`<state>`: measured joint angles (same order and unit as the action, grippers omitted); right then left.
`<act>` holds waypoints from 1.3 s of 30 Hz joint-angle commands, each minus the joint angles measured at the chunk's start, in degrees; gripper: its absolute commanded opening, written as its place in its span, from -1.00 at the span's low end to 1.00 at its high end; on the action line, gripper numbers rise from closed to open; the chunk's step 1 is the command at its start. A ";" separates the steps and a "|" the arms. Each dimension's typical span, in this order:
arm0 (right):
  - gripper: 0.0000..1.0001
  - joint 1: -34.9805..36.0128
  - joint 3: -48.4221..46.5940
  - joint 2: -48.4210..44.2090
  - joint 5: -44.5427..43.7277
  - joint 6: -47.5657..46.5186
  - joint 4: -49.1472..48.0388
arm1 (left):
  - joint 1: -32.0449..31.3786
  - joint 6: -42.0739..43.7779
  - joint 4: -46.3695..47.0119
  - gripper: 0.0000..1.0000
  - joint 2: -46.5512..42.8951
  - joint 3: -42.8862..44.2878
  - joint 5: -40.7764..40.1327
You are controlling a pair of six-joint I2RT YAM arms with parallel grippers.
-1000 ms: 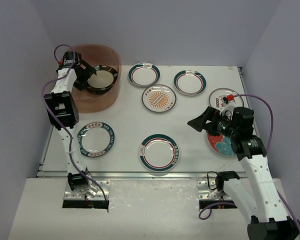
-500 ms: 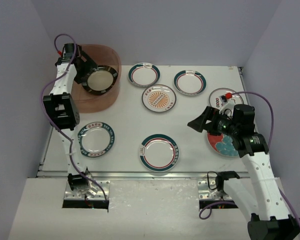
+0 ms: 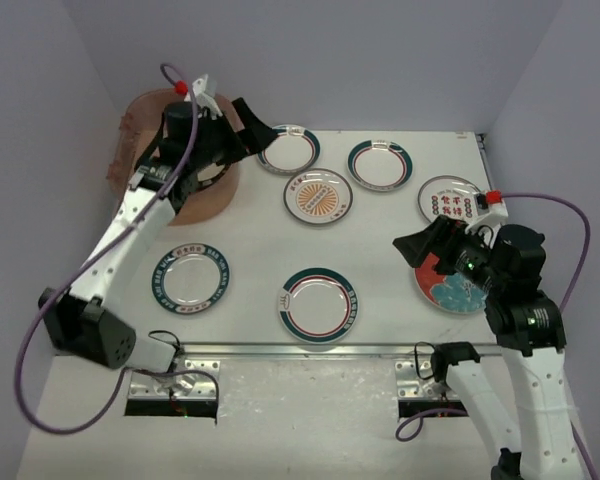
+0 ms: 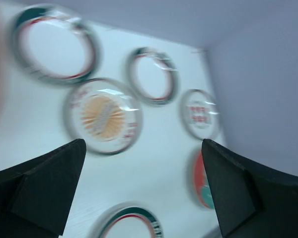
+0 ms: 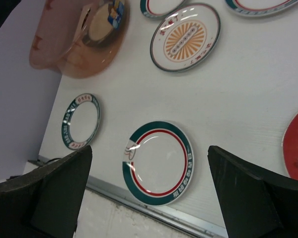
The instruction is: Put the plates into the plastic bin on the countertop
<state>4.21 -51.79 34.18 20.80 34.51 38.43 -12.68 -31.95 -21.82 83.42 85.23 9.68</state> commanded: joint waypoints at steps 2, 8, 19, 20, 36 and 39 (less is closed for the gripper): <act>0.98 -0.25 -4.76 -5.37 -13.17 1.82 3.35 | -11.63 -5.95 23.43 1.00 0.28 -14.02 12.02; 0.98 -0.25 -8.07 -8.80 -14.36 3.25 6.27 | -25.22 -11.90 34.91 1.00 20.42 -10.17 13.80; 0.97 -0.25 -4.09 -9.63 -5.54 3.19 7.84 | -38.20 -16.19 28.77 0.95 54.37 12.65 12.42; 0.97 -0.25 -4.04 -9.40 -4.84 3.01 8.12 | -38.57 -16.14 27.83 0.94 55.87 14.84 12.52; 0.98 -0.25 -2.08 -10.70 -0.13 3.83 6.83 | -39.70 -20.02 16.90 -0.27 74.66 35.36 11.24; 0.98 -0.25 -2.02 -10.69 -0.39 3.46 6.78 | -39.79 -17.86 16.67 -0.58 73.96 34.85 10.90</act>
<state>4.21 -53.69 24.22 20.00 38.24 47.24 -52.39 -53.07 3.56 154.15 121.31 23.12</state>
